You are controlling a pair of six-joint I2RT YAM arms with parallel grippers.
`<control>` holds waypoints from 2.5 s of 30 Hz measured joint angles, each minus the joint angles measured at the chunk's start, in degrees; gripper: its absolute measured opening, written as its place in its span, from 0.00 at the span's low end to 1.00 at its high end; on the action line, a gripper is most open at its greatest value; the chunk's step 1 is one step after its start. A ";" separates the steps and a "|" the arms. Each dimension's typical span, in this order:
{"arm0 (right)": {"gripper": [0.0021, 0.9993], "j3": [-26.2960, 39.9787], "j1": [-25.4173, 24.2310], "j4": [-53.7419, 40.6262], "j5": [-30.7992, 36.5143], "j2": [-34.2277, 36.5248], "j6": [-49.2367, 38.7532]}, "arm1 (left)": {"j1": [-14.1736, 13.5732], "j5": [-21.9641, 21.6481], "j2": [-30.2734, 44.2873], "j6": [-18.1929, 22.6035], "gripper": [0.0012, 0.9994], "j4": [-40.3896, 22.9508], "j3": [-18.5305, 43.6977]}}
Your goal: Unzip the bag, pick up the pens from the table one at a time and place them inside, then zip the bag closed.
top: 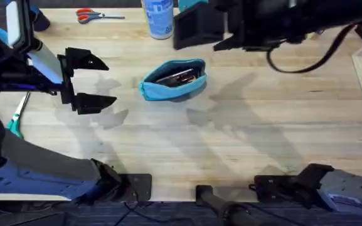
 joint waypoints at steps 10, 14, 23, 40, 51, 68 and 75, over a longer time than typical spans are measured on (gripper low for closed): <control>1.00 -0.02 4.37 2.22 2.24 1.95 1.97 | -0.01 0.02 0.00 0.00 0.99 0.00 0.00; 1.00 -0.02 4.39 1.73 2.44 3.29 1.94 | 0.00 0.02 0.00 0.01 0.99 0.02 0.00; 1.00 -0.15 8.50 5.05 2.66 15.66 1.92 | 0.01 0.00 0.00 0.01 0.99 0.02 0.00; 1.00 -0.22 12.15 9.16 1.53 24.68 1.98 | 0.01 0.00 0.00 0.01 0.99 0.00 0.00; 1.00 -0.24 12.15 12.63 0.87 24.68 3.31 | 0.00 0.01 -0.01 0.00 0.99 0.00 0.00; 1.00 -0.24 13.56 16.30 2.53 28.29 11.86 | -0.01 0.02 0.00 0.01 0.99 0.00 0.00; 1.00 -0.24 14.92 16.41 6.24 28.29 12.04 | 0.01 0.02 0.00 0.01 0.99 0.00 0.00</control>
